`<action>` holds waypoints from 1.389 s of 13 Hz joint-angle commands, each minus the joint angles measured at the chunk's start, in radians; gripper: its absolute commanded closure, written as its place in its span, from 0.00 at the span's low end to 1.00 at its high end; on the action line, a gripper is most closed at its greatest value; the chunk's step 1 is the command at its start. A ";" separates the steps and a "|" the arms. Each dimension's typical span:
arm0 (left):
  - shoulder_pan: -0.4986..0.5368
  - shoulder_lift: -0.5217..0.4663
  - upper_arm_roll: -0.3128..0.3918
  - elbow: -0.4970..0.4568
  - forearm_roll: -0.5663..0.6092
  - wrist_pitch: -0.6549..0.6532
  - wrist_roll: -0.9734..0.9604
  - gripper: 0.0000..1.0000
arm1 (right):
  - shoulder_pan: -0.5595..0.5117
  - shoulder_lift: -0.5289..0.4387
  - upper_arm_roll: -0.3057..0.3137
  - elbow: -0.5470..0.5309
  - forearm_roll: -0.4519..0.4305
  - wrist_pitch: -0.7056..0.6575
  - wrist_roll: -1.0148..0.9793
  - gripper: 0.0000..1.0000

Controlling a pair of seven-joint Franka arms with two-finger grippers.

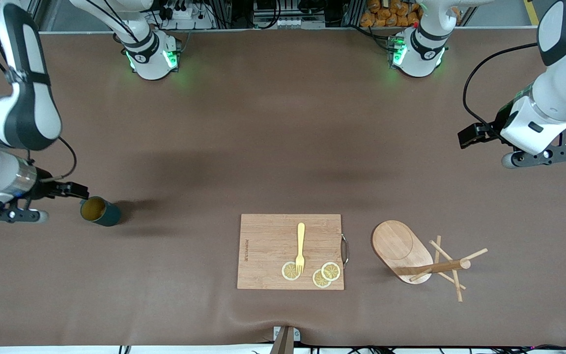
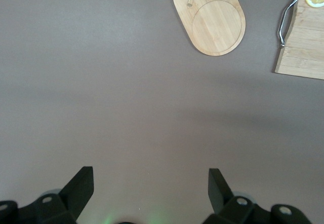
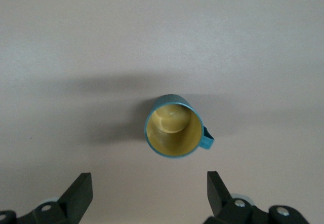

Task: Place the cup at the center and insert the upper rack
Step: 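Reach the right gripper down to the teal mug, then close the right gripper on the teal mug rim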

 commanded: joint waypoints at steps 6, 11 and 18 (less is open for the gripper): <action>0.000 -0.015 -0.008 0.000 0.011 -0.012 -0.016 0.00 | 0.002 0.109 0.003 -0.005 0.001 0.087 -0.047 0.00; 0.002 -0.013 -0.007 0.001 0.008 -0.006 -0.016 0.00 | 0.014 0.165 0.003 -0.007 0.001 0.160 -0.067 0.00; -0.003 -0.012 -0.018 0.003 0.005 -0.003 -0.018 0.00 | 0.009 0.214 0.003 -0.007 0.001 0.186 -0.085 0.00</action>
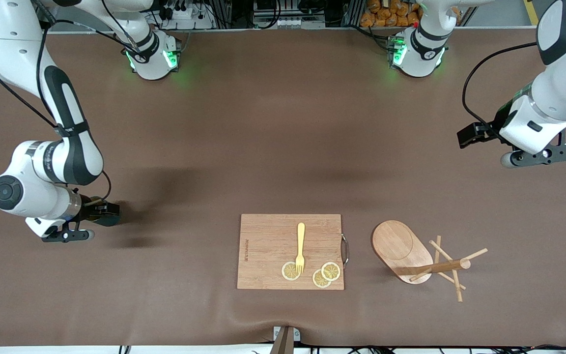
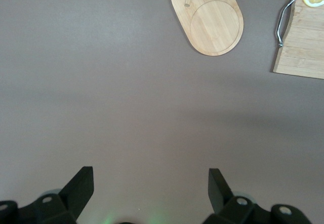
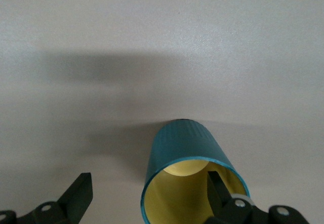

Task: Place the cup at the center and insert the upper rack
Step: 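Close the right gripper on the teal mug rim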

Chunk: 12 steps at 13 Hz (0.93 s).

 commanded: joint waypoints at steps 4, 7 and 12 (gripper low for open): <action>0.002 -0.006 -0.011 0.001 0.005 0.000 -0.018 0.00 | -0.003 0.014 -0.001 -0.002 0.001 -0.004 -0.011 0.21; 0.007 -0.005 -0.011 0.000 0.005 0.008 -0.018 0.00 | -0.006 0.014 -0.001 -0.002 0.001 -0.006 -0.035 0.47; 0.004 -0.003 -0.011 0.004 0.007 0.008 -0.015 0.00 | -0.017 0.014 -0.001 -0.002 0.001 -0.006 -0.101 0.77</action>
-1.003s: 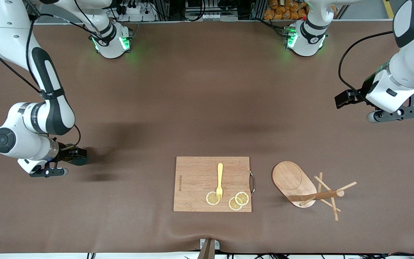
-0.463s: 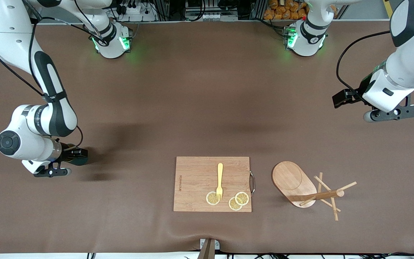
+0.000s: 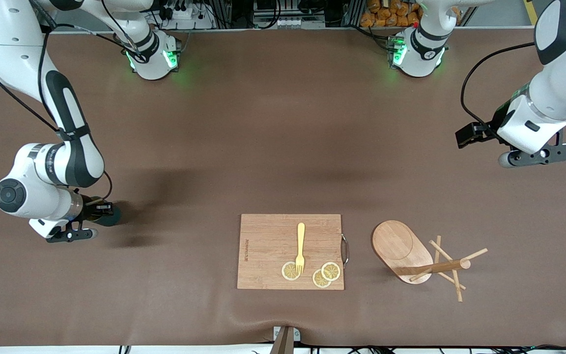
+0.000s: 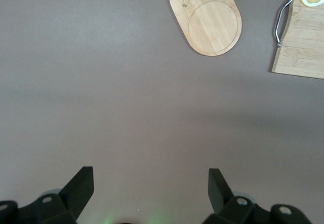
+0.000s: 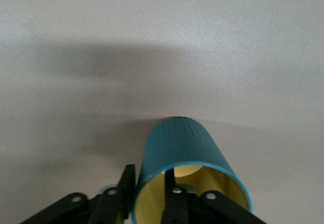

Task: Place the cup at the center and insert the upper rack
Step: 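Close the right gripper on the teal mug rim, then carry the teal mug with the right gripper toward the table middle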

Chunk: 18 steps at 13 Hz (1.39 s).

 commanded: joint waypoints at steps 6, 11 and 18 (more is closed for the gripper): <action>0.005 -0.005 -0.005 0.003 0.007 0.004 -0.002 0.00 | -0.011 -0.015 0.005 0.001 0.001 -0.003 -0.039 0.95; 0.010 -0.005 -0.005 0.003 0.007 0.003 0.002 0.00 | -0.003 -0.058 0.059 0.010 0.004 -0.046 0.005 1.00; 0.011 -0.005 -0.004 0.003 0.007 0.001 0.005 0.00 | 0.125 -0.110 0.131 0.012 0.013 -0.152 0.367 1.00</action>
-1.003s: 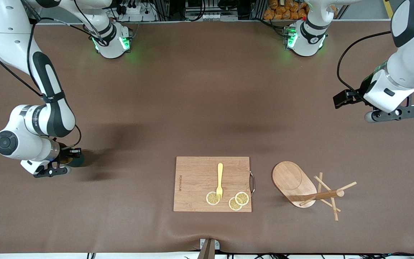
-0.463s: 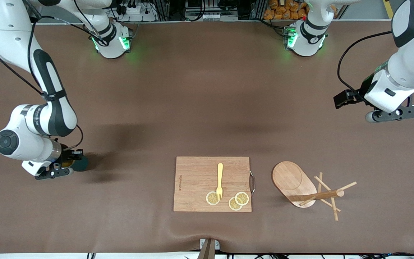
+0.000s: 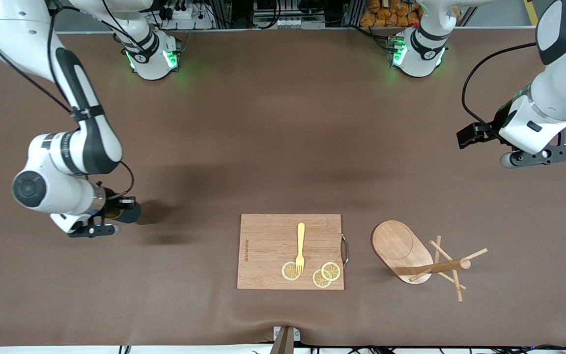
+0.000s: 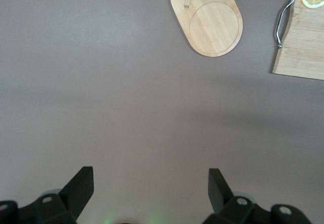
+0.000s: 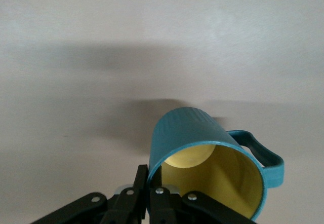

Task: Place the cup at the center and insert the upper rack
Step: 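Carry the teal mug with the right gripper toward the table middle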

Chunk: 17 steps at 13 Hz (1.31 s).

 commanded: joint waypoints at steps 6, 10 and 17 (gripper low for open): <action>0.009 -0.008 0.001 -0.002 0.005 -0.001 0.005 0.00 | 0.353 -0.018 -0.002 0.000 0.010 0.018 0.553 1.00; 0.009 -0.008 0.003 0.000 0.007 -0.001 0.000 0.00 | 0.507 -0.010 -0.002 0.003 0.011 0.069 0.804 1.00; 0.006 -0.008 -0.005 -0.002 0.014 0.000 -0.012 0.00 | 0.679 0.010 -0.003 0.034 0.254 0.071 0.849 1.00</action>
